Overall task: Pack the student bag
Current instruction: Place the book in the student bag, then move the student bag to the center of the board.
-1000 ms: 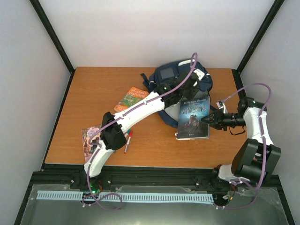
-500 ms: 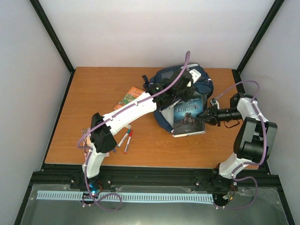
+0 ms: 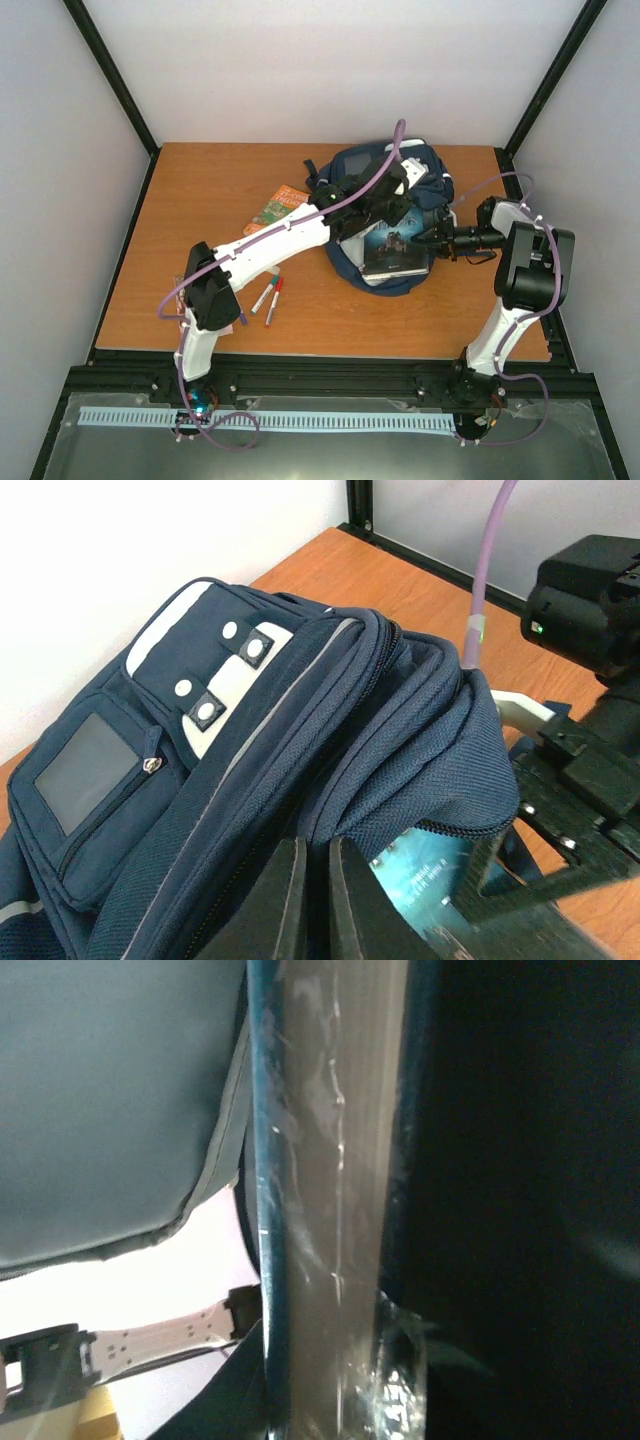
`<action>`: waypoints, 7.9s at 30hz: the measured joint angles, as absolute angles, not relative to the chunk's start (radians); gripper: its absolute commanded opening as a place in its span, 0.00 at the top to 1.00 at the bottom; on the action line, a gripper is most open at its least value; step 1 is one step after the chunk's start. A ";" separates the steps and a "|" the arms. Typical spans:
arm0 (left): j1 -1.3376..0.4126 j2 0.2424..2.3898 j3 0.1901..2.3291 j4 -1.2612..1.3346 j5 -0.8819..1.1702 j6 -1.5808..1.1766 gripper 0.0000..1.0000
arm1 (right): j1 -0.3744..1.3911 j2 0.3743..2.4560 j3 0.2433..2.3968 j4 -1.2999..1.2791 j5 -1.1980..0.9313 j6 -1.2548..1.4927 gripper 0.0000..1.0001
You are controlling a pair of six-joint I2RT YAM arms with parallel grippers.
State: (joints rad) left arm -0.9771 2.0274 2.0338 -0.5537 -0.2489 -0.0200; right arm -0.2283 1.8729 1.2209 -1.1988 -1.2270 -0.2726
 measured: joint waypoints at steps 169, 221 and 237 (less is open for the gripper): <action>-0.944 1.827 2.509 -1.327 0.025 -1.192 0.00 | 0.144 0.923 0.770 -0.527 -0.372 -0.416 0.36; -0.442 2.424 2.153 -0.763 0.147 -0.560 0.91 | 0.146 1.049 0.766 -0.595 -0.598 -0.437 0.39; -0.569 2.502 2.314 -0.798 0.199 -0.527 0.41 | 0.146 1.072 0.766 -0.595 -0.581 -0.441 0.39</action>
